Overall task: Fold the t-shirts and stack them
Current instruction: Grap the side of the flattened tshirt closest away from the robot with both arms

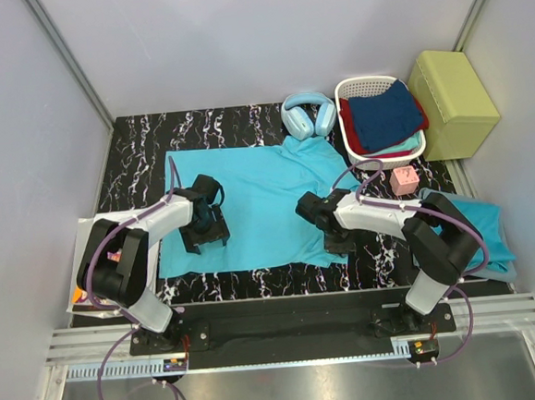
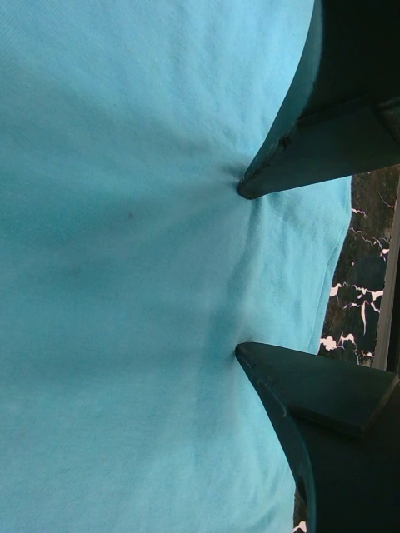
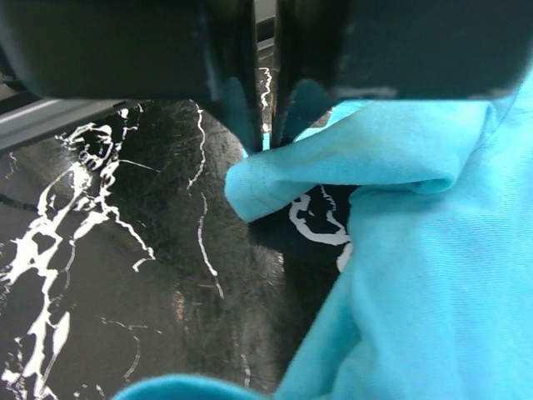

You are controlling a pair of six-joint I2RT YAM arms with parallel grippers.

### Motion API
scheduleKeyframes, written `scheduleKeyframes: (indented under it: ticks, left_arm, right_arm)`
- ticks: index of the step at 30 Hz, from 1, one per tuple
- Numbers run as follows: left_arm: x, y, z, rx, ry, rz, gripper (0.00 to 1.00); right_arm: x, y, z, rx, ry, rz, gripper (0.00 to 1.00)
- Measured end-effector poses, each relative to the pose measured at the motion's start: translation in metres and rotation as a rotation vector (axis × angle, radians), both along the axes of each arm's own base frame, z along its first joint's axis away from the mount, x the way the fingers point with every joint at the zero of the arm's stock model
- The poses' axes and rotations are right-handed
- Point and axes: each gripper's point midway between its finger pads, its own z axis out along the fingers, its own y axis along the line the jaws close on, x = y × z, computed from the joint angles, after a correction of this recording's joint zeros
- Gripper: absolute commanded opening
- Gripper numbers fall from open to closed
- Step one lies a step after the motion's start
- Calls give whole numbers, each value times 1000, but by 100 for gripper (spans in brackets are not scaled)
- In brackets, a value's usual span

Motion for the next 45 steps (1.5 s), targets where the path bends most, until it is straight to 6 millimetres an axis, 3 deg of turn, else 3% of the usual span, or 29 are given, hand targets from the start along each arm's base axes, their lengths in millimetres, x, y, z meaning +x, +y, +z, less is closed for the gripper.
scheduleKeyframes:
  ticks: [6,7,12,17,24,35,38,43,45]
  left_arm:
    - [0,0,0,0,0,0,76]
    - [0,0,0,0,-1,0,76]
    - [-2,1,0,-2,-2,1,76]
    - [-3,0,0,-3,-3,5,75]
    - [-4,-4,1,-4,-3,-6,75]
    - [-6,-5,2,-1,6,-9,75]
    - [-6,-5,2,-1,7,-9,75]
    - [-6,-5,2,-1,7,-8,75]
    - [-6,-5,2,-1,7,-8,75]
  right_arm:
    - [2,3,0,12,-6,1,1]
    - [2,3,0,13,-6,1,14]
    - [-3,2,5,39,-9,12,41]
    - [-6,0,17,80,-43,15,48]
    - [-9,-3,10,70,-30,11,48]
    - [20,-3,3,134,-95,-39,47]
    - [27,-5,5,153,-118,-53,43]
    - [35,-3,7,177,-141,-57,22]
    - [37,-1,8,185,-149,-54,20]
